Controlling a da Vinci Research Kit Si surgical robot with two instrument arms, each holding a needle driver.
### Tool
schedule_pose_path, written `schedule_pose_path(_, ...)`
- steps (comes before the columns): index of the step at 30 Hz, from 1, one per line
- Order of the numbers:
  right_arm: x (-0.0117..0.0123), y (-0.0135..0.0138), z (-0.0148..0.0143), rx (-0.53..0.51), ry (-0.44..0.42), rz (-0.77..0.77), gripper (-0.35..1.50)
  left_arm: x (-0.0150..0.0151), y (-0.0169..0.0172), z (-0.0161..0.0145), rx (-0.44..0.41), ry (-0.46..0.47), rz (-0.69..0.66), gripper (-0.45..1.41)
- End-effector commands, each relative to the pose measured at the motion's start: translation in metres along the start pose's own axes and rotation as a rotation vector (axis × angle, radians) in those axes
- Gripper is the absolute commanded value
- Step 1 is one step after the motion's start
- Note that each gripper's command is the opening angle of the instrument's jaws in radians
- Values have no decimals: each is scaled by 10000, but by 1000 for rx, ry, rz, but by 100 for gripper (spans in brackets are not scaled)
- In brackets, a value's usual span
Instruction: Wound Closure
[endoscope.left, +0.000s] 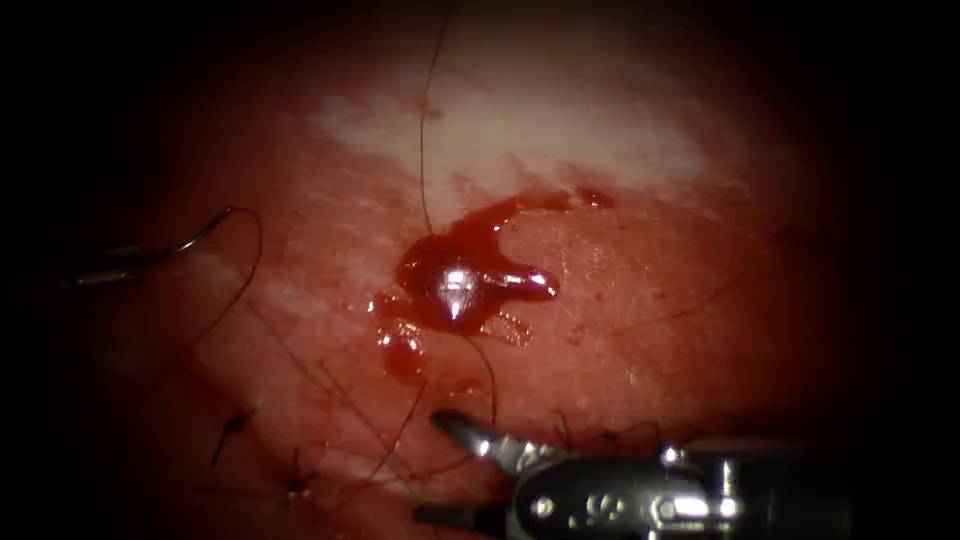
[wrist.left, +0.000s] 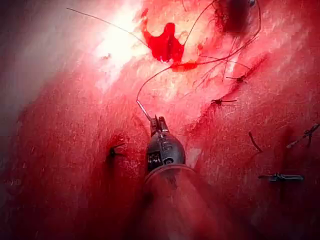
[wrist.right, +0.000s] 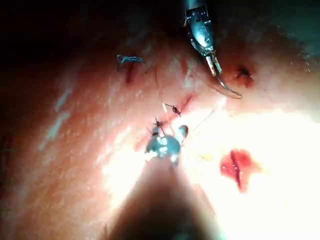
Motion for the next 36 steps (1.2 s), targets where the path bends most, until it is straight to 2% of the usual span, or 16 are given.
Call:
schedule_pose_path(1, -19, 7, 7, -10, 6, -7, 111, -8, 4, 8, -1, -3, -7, -45)
schedule_pose_path(13, -81, 49, 52, -85, 14, -54, 109, -14, 5, 16, 1, -5, -14, -45)
schedule_pose_path(16, -87, 53, 64, -101, 16, -57, 108, -15, 4, 16, 2, -5, -14, -45)
schedule_pose_path(23, -92, 60, 86, -128, 6, -58, 84, -16, 5, 16, -1, -4, -13, -45)
schedule_pose_path(29, -92, 60, 90, -125, 8, -59, 83, -16, 5, 16, -1, -4, -13, -45)
schedule_pose_path(30, -93, 59, 91, -121, 11, -60, 76, -16, 5, 16, -1, -4, -19, -45)
schedule_pose_path(31, -93, 58, 92, -111, 16, -61, 61, -16, 5, 16, -1, -4, -19, -45)
schedule_pose_path(32, -94, 58, 93, -101, 22, -62, 36, -16, 5, 16, 0, -5, -19, -45)
schedule_pose_path(33, -94, 57, 93, -86, 33, -65, -5, -16, 6, 16, 0, -5, -19, -45)
schedule_pose_path(34, -95, 55, 92, -54, 43, -68, -35, -16, 6, 15, 0, -5, -19, -45)
schedule_pose_path(36, -94, 53, 90, -7, 50, -73, -35, -16, 6, 15, 0, -5, -19, -45)
